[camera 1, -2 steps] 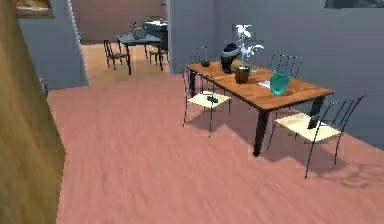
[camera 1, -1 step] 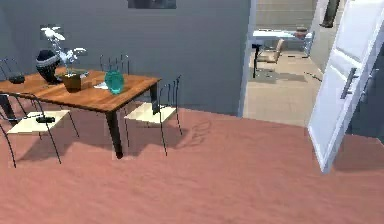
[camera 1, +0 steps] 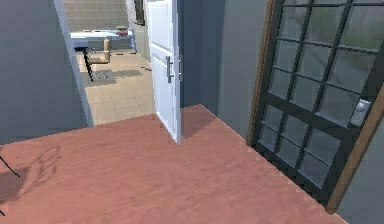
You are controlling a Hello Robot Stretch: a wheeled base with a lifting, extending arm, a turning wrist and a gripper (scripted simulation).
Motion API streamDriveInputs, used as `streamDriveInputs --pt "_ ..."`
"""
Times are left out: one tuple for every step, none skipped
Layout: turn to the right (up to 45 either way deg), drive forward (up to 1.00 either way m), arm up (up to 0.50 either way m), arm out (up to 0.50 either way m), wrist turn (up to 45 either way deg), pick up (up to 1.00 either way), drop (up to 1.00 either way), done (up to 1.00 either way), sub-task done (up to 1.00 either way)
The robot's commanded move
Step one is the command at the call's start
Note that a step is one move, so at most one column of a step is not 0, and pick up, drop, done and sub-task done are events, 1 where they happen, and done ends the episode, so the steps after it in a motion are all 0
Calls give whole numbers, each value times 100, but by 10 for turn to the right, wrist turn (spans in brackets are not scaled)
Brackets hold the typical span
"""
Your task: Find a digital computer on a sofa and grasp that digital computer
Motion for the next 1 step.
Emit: streamDriveInputs --pt "90 0 0 0 0 0 0 0 0"
